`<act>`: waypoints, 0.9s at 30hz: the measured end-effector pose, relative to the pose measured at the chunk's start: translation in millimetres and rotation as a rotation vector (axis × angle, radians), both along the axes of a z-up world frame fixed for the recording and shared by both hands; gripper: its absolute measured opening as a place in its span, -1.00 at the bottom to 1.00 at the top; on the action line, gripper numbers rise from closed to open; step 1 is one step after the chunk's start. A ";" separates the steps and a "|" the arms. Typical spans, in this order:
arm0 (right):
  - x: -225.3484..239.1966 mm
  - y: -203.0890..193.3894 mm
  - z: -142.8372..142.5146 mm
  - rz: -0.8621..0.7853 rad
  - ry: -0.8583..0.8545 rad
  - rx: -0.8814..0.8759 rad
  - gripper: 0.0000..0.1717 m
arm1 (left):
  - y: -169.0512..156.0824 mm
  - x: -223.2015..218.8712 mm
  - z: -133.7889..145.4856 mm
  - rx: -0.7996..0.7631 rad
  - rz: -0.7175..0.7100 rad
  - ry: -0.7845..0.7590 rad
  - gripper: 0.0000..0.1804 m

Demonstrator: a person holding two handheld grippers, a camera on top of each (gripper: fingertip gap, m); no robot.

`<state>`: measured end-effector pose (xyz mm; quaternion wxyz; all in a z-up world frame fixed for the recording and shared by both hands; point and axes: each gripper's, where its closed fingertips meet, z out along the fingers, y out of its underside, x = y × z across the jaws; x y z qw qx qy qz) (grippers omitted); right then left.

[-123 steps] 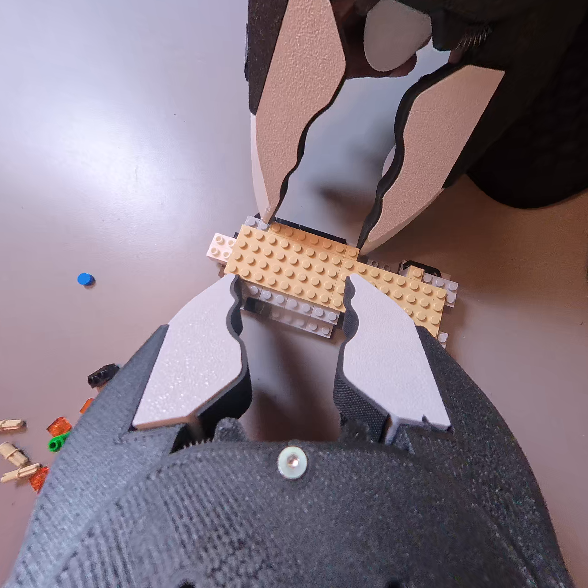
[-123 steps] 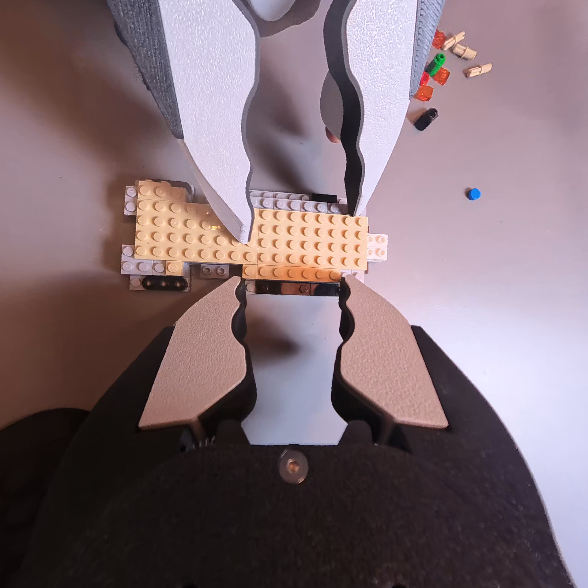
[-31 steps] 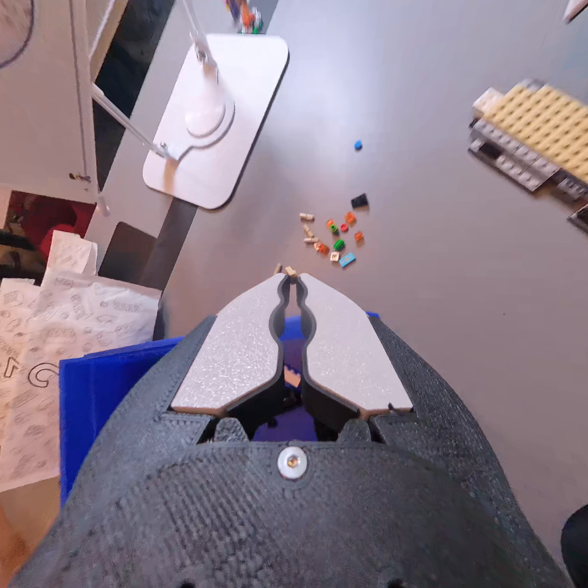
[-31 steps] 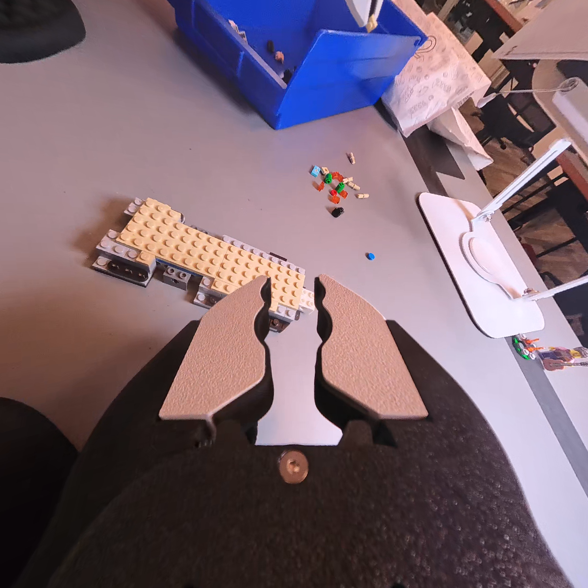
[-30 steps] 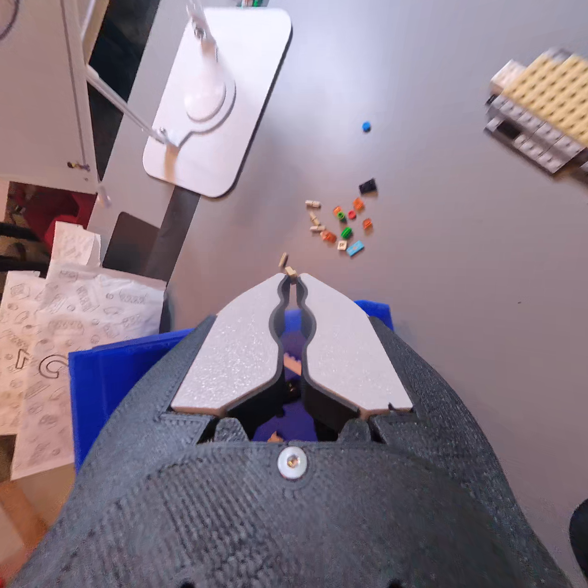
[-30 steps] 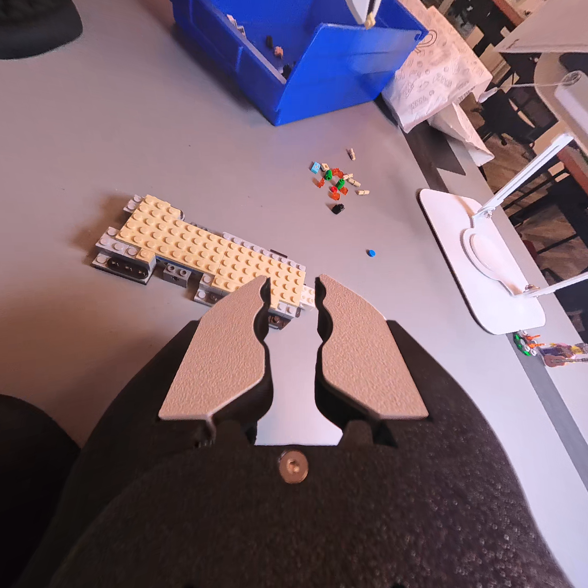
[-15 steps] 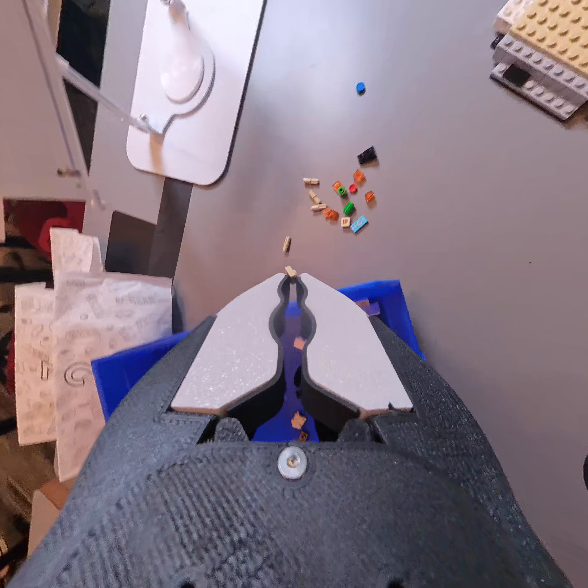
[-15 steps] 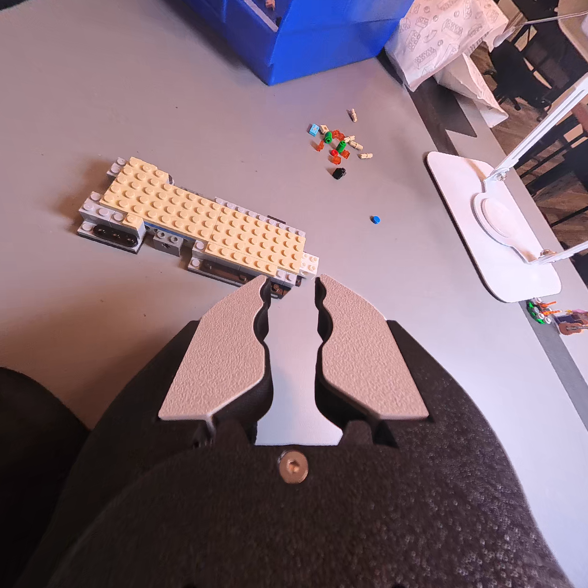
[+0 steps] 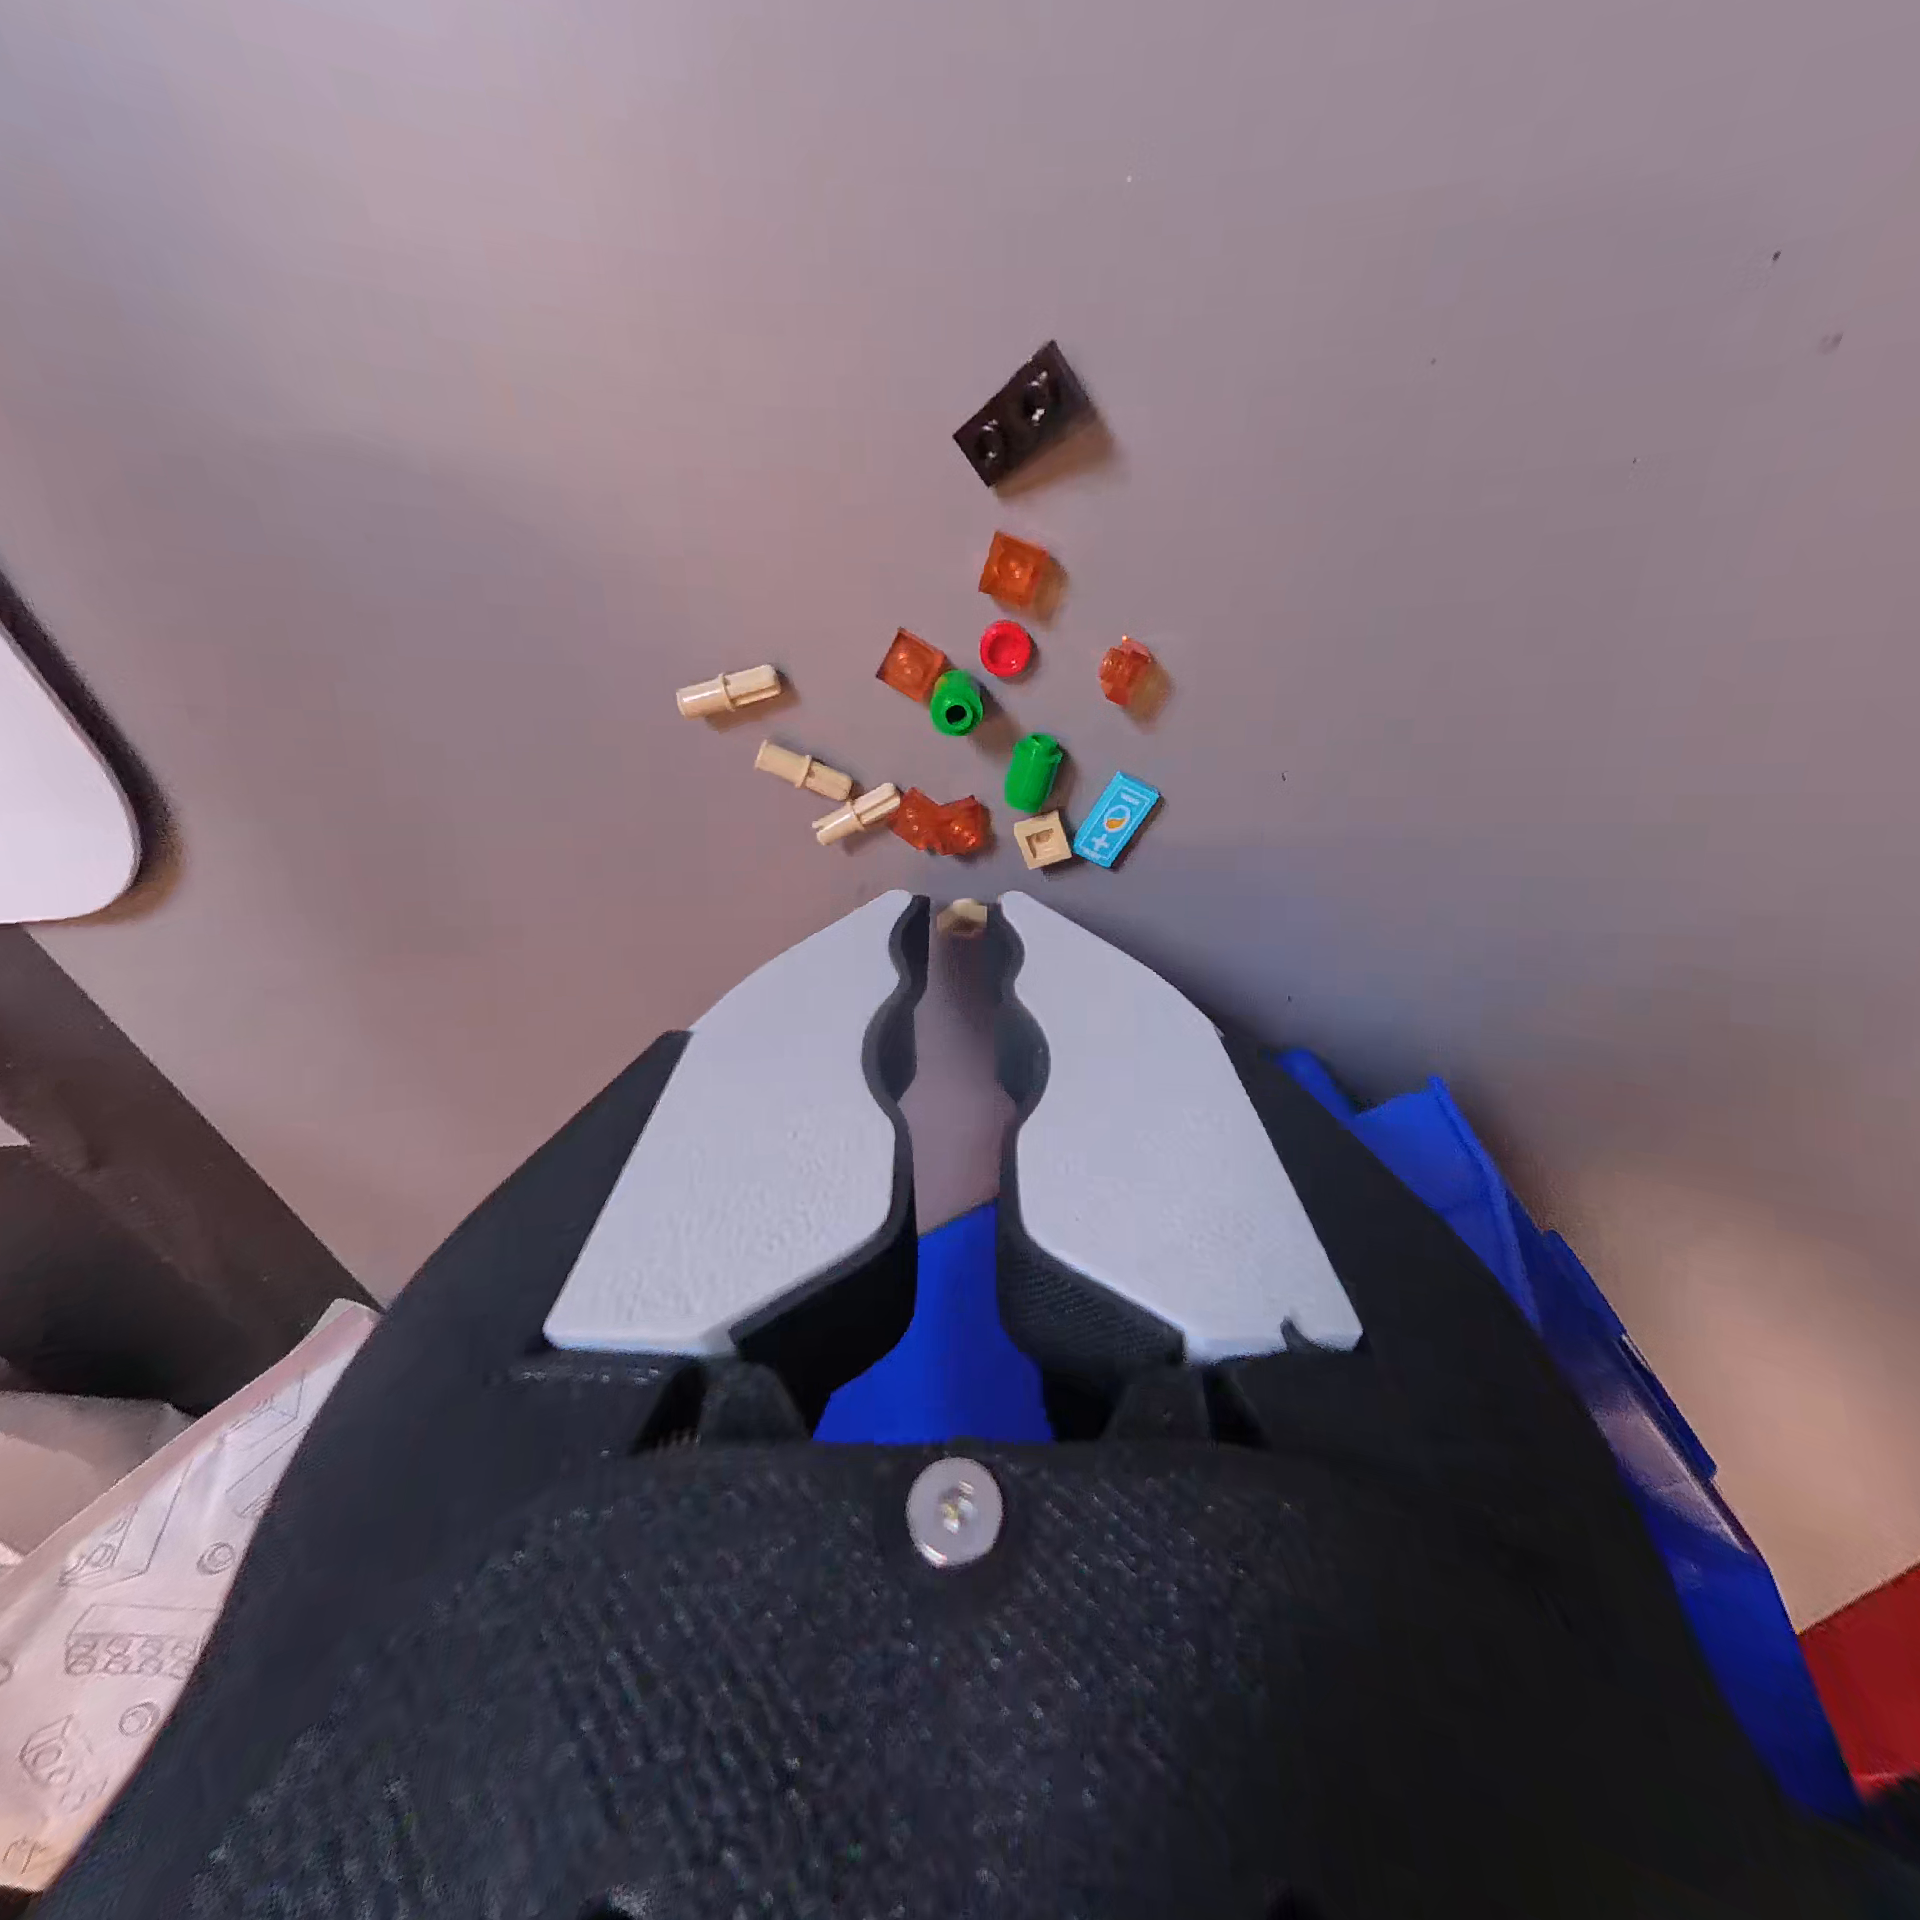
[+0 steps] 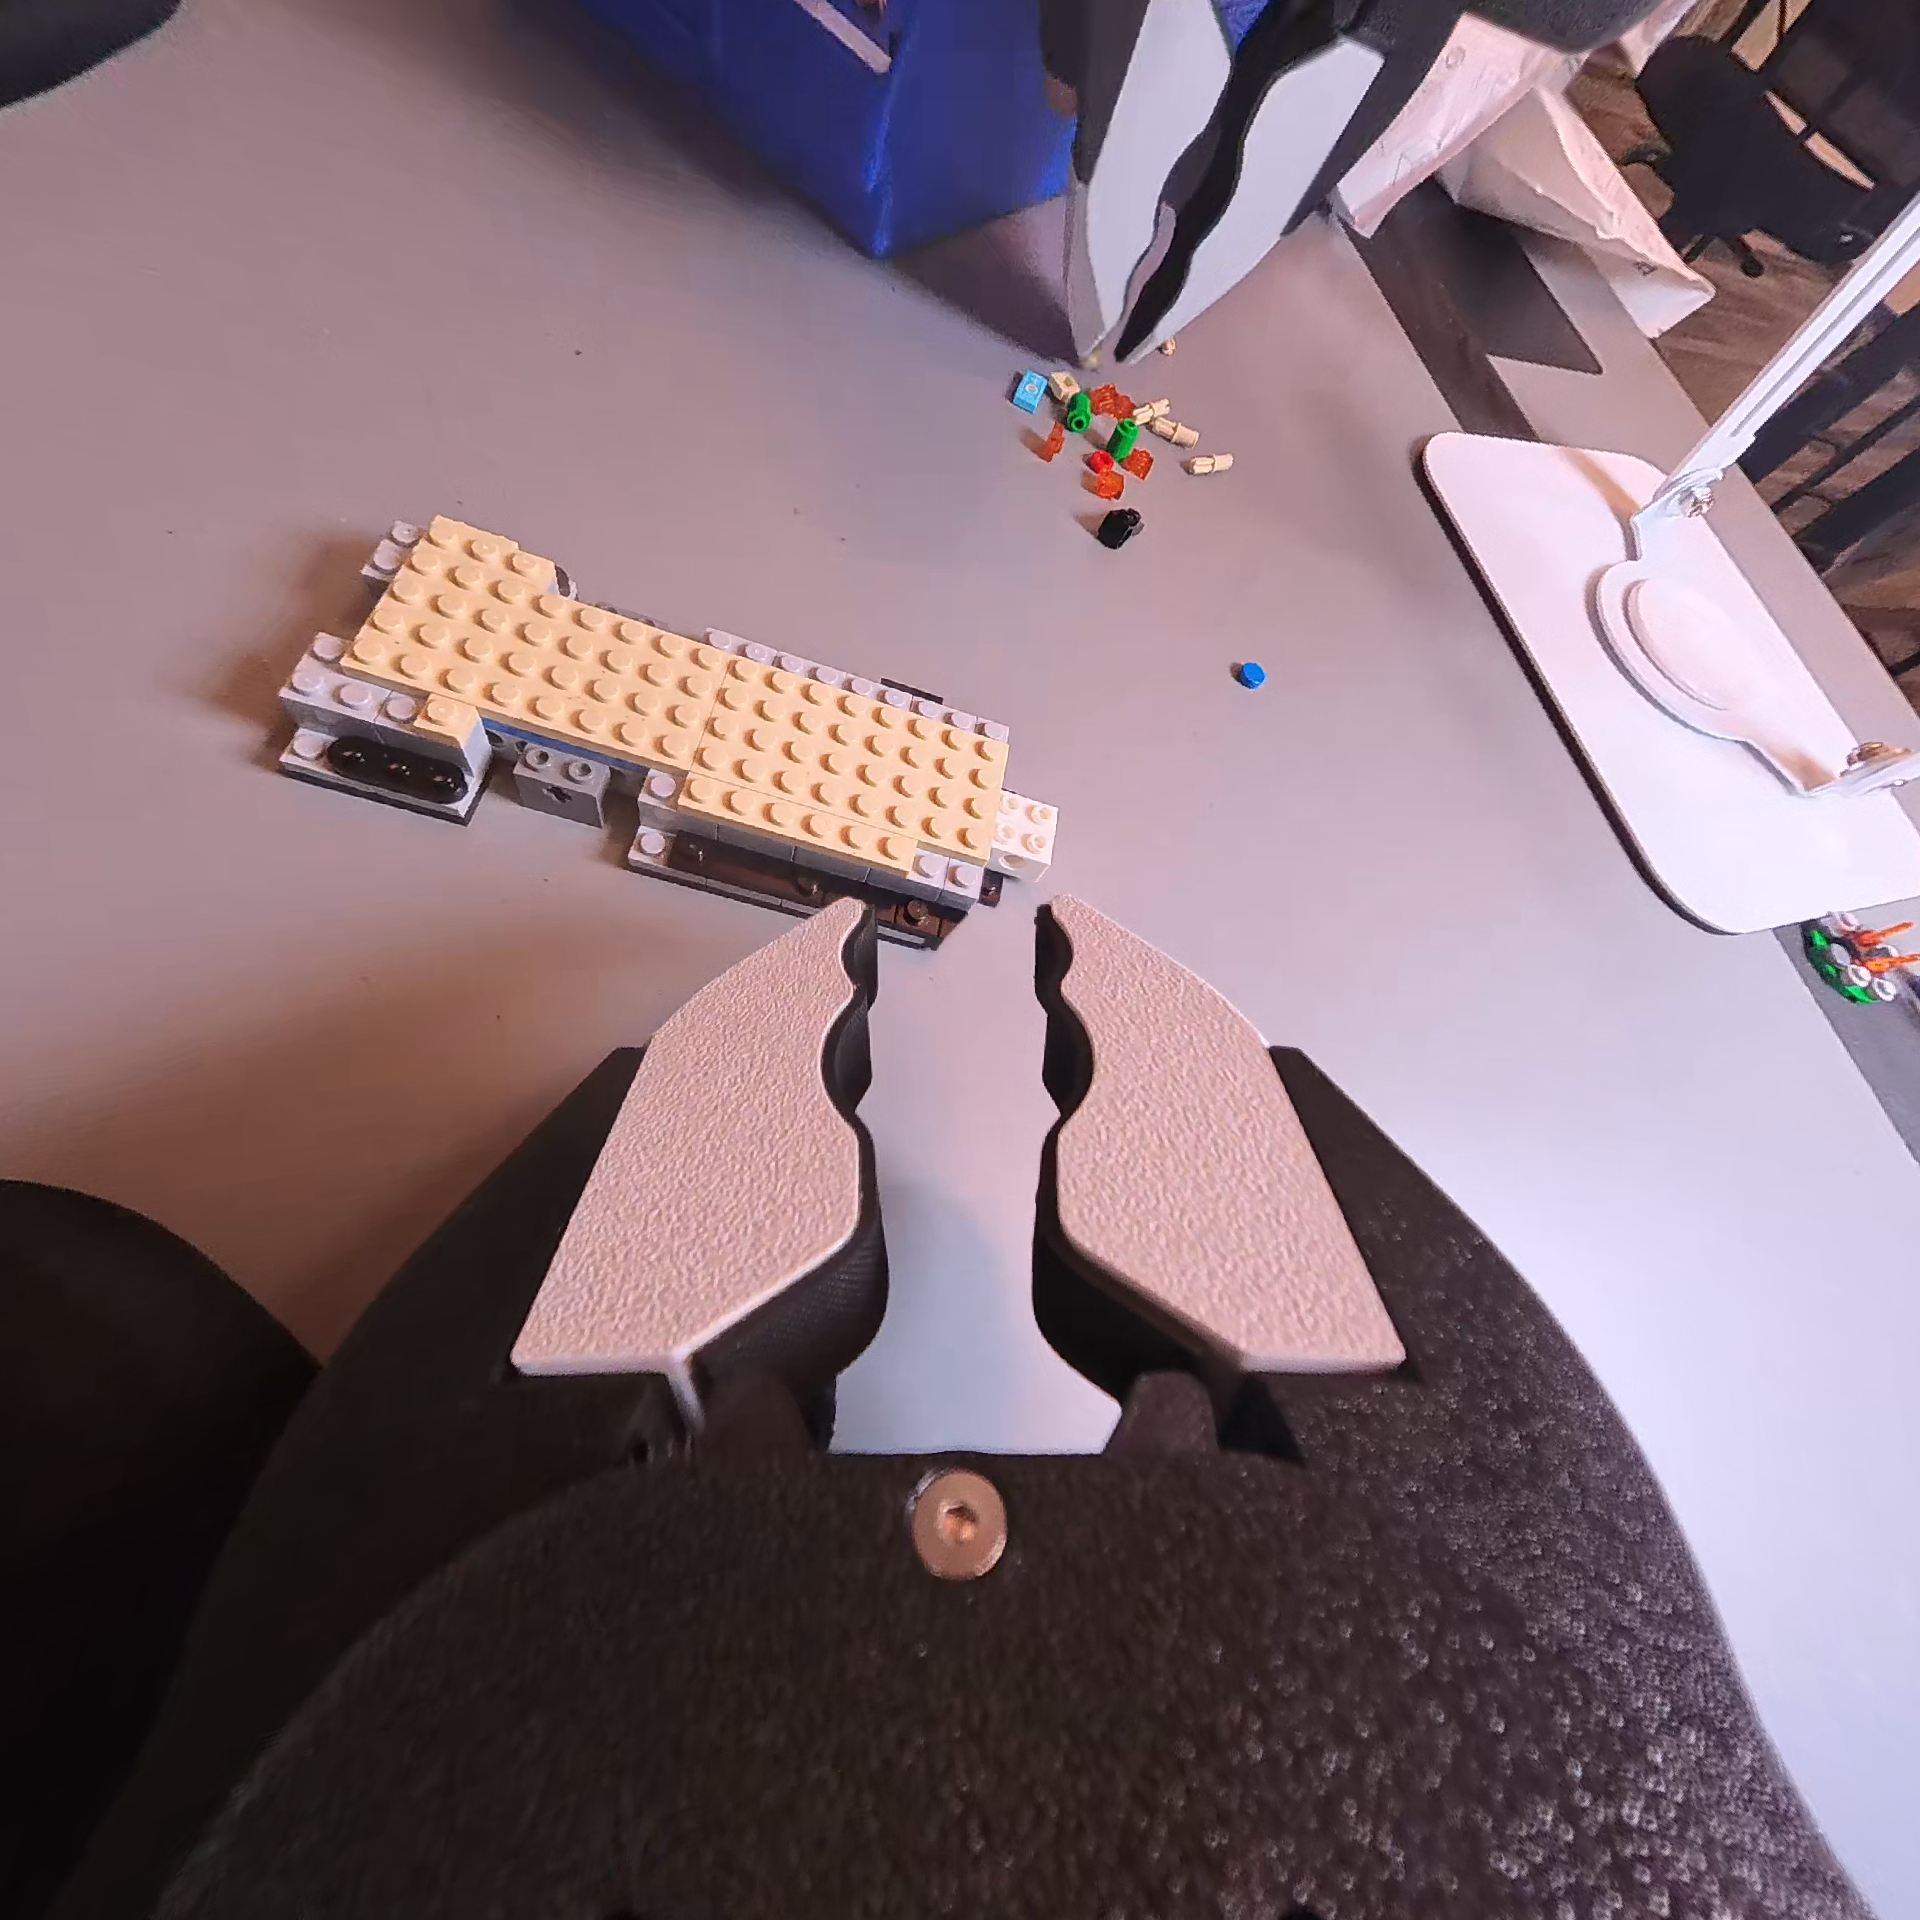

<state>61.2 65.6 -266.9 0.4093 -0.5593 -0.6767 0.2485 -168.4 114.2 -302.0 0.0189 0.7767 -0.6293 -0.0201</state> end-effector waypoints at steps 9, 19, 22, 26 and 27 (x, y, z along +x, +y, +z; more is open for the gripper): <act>-0.8 -1.9 -2.9 -0.009 -0.013 -0.064 -0.56 | 4.2 54.1 45.3 0.214 0.005 -0.275 -0.66; -13.7 -22.5 -10.6 -0.064 -0.086 -0.275 -0.34 | -80.2 165.1 37.2 0.232 0.020 -0.713 -0.36; -20.1 -29.5 -12.4 -0.091 -0.112 -0.281 -0.33 | -85.6 173.9 17.3 0.202 0.050 -0.745 -0.30; -23.8 -30.9 -19.9 -0.126 -0.145 -0.274 -0.32 | -88.3 185.1 18.2 0.190 0.043 -0.810 -0.35; -24.2 -30.2 -19.5 -0.130 -0.139 -0.278 -0.36 | -88.8 186.6 17.8 0.184 0.040 -0.814 -0.35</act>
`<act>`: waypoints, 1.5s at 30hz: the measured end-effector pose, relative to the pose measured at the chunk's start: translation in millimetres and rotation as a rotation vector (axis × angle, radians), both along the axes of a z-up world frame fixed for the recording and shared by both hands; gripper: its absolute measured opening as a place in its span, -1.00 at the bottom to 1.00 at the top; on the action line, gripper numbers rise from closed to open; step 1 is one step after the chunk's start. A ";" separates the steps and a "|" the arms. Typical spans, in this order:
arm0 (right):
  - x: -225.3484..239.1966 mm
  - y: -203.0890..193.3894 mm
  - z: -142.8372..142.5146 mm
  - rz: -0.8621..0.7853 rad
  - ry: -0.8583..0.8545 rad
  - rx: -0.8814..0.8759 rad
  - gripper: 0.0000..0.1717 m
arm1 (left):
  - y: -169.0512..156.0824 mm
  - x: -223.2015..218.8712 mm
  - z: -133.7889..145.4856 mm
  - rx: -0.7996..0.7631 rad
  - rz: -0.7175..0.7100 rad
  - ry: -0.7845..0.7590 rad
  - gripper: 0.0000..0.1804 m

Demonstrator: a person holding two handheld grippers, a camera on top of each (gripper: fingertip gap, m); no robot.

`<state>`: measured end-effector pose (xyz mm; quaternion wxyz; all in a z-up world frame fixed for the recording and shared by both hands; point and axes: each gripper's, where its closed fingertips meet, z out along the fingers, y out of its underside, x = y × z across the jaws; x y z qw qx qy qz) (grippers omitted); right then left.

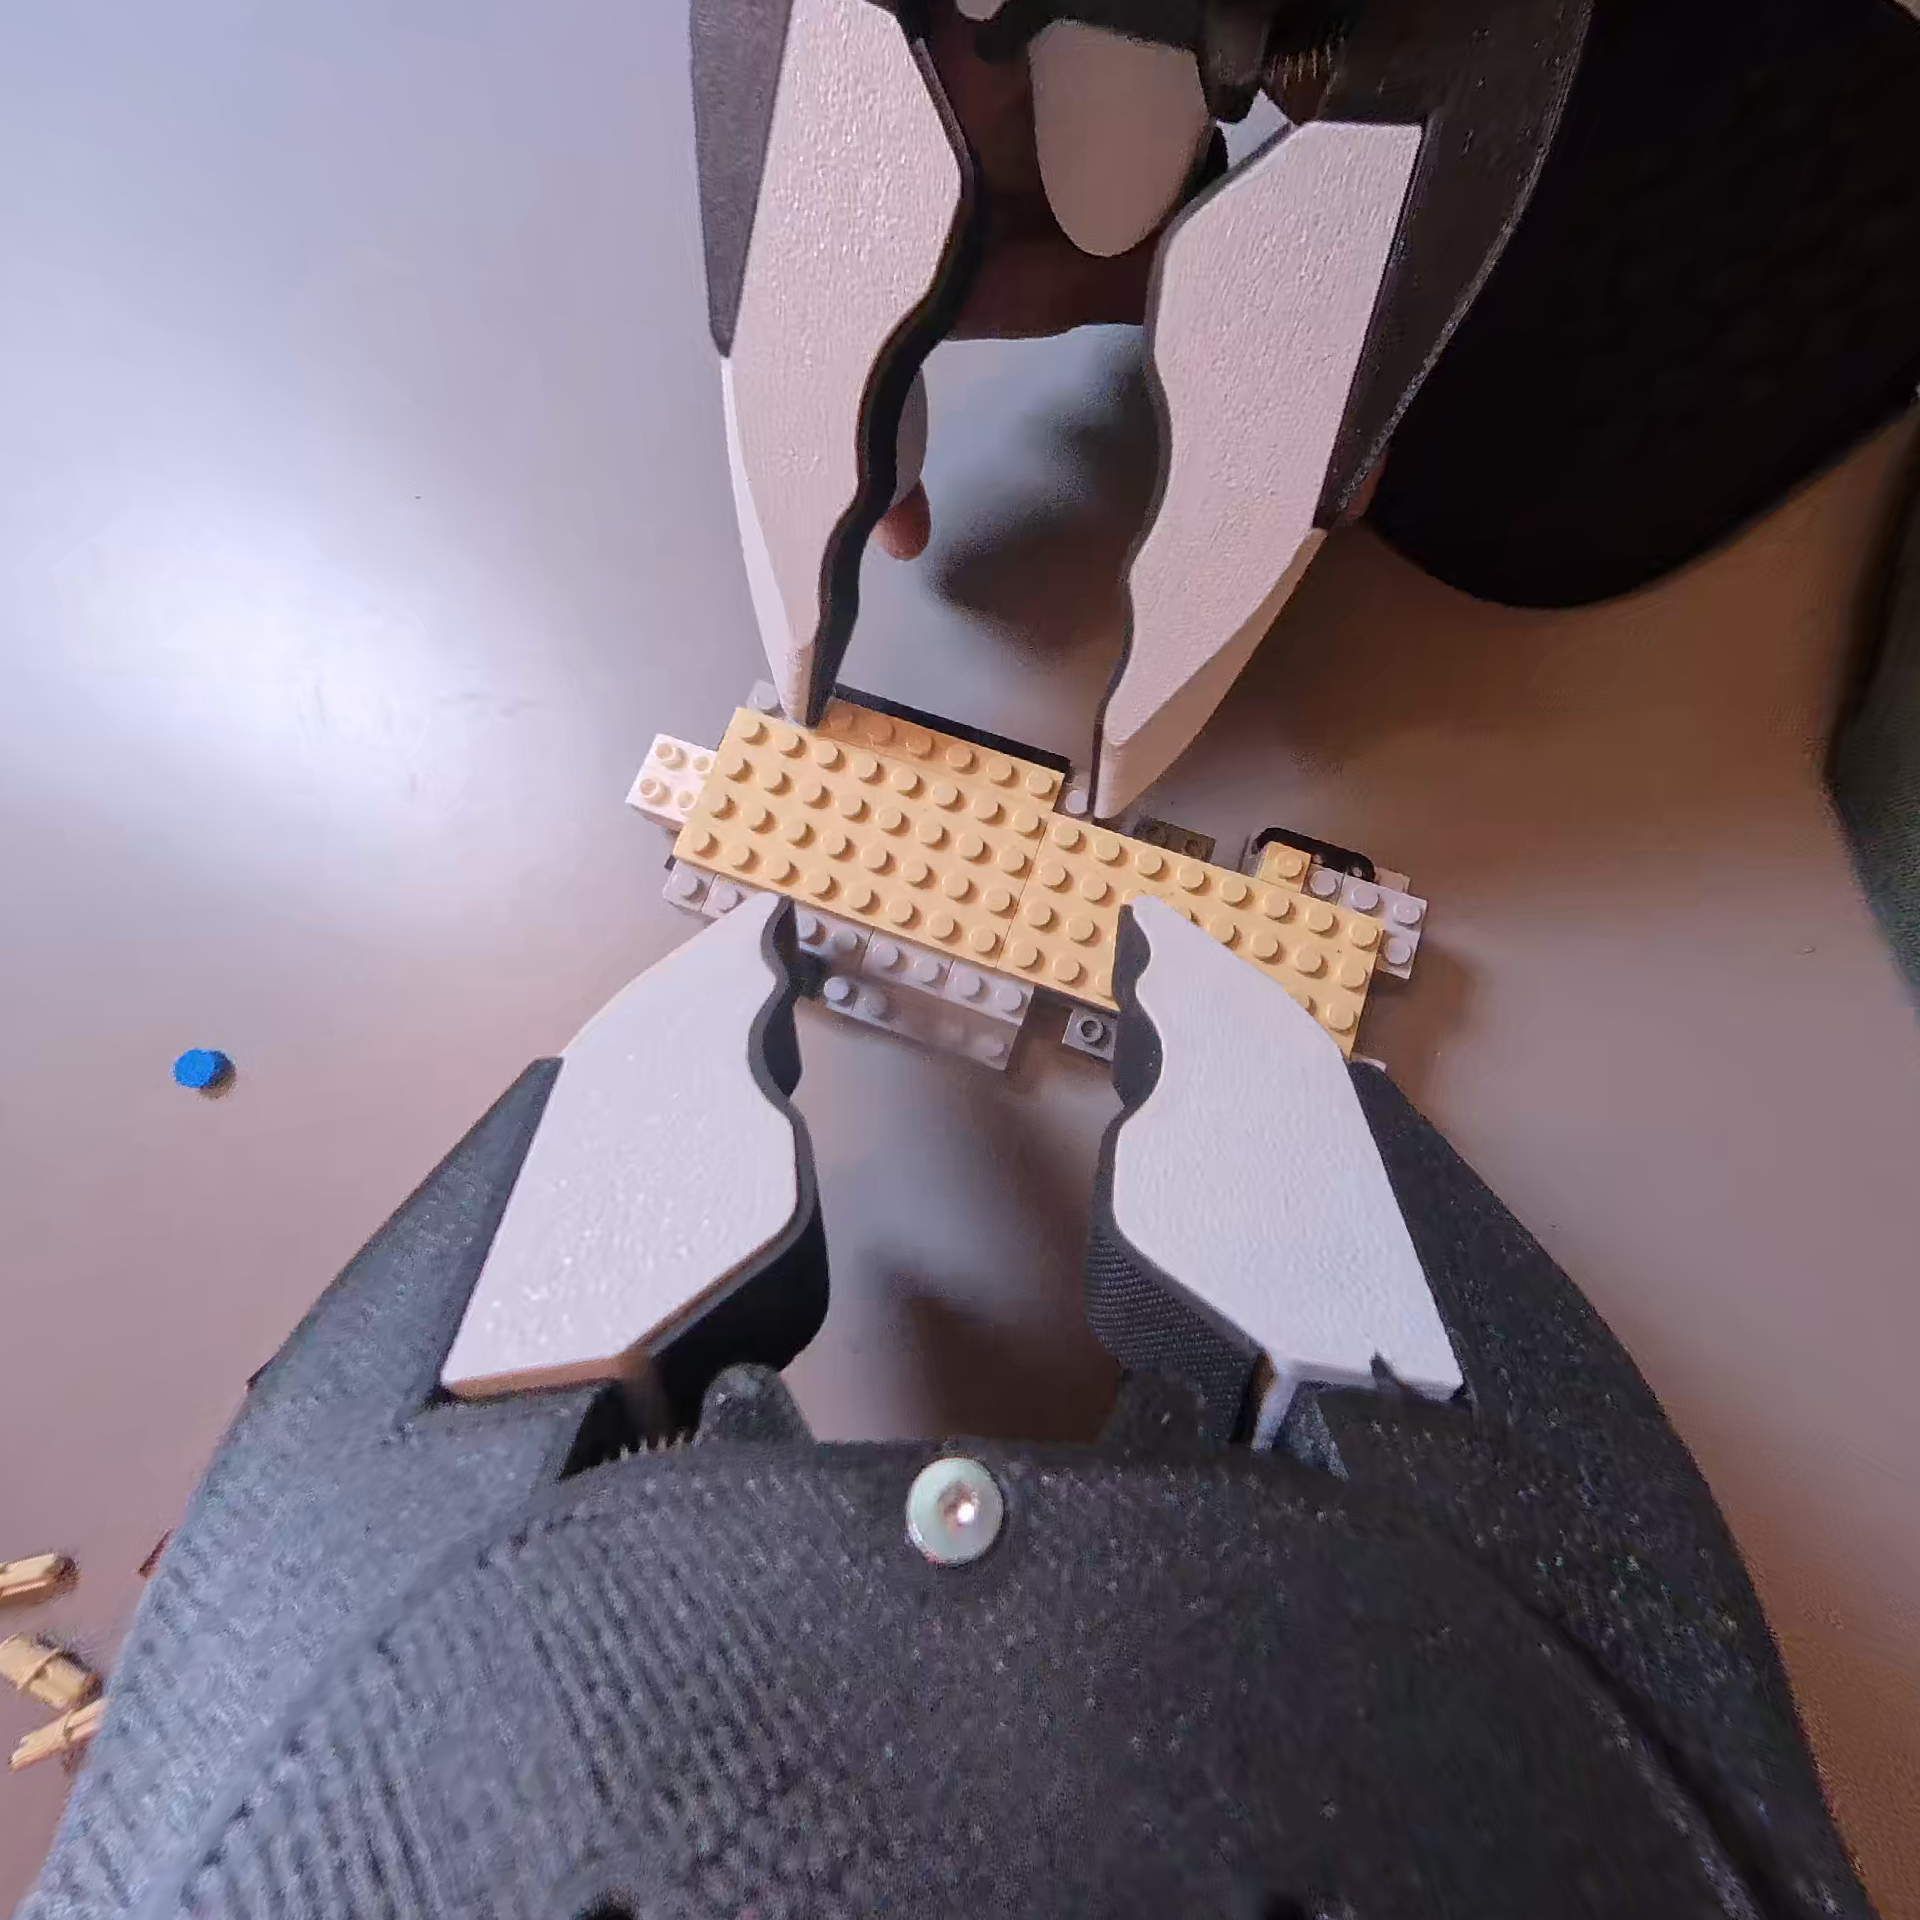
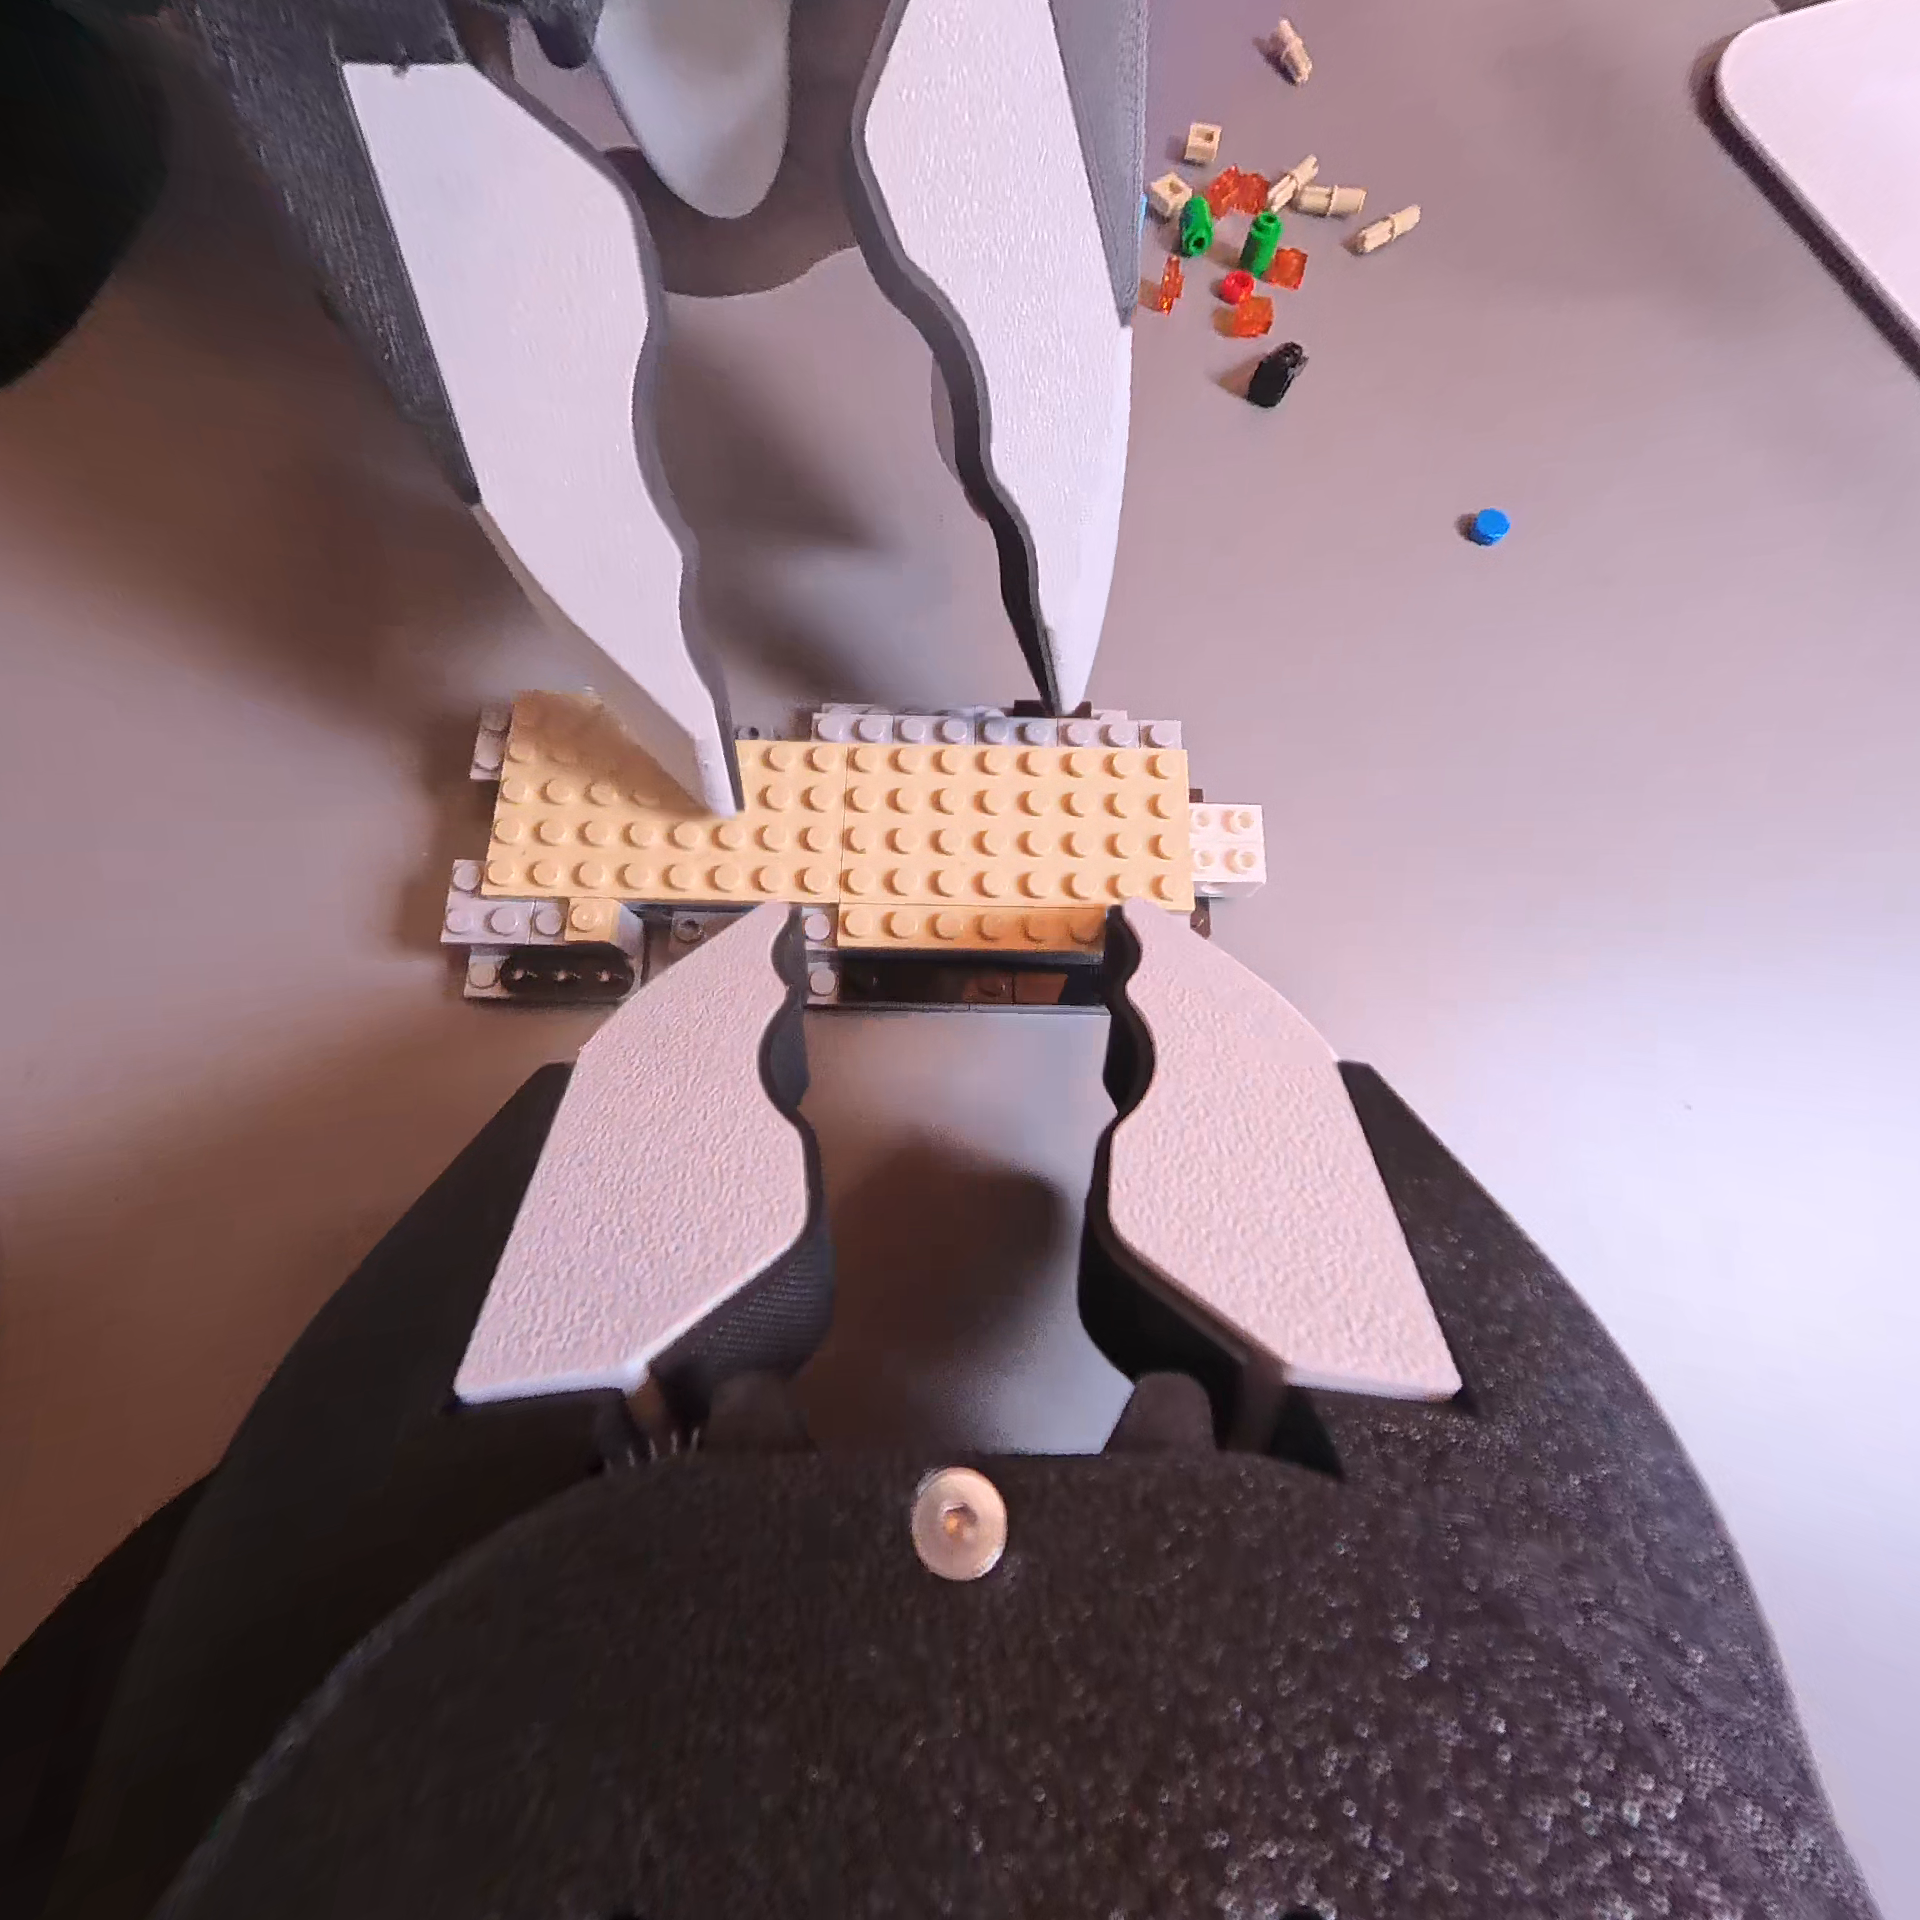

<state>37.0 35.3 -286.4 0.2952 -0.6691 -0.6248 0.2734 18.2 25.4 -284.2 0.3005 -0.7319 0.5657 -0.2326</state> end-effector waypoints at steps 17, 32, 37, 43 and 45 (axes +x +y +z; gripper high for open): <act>-4.8 -0.5 13.7 0.053 0.099 0.154 -1.00 | 5.6 4.9 -1.7 0.001 0.066 -0.053 -0.59; 15.2 -1.0 -1.9 -0.009 -0.030 -0.230 -0.42 | -13.5 0.8 8.5 -0.008 0.049 -0.022 -0.32; 4.4 -3.6 1.0 0.023 -0.052 -0.249 -0.39 | 5.9 -11.4 -12.3 -0.036 0.077 0.007 -0.10; -2.1 -2.7 -3.0 0.031 -0.104 -0.222 -0.50 | -22.0 -11.2 -15.8 -0.060 0.014 0.115 -0.27; -0.9 -7.2 -3.1 0.037 -0.116 -0.225 -0.46 | -33.2 -22.0 -14.9 -0.077 -0.029 0.163 -0.30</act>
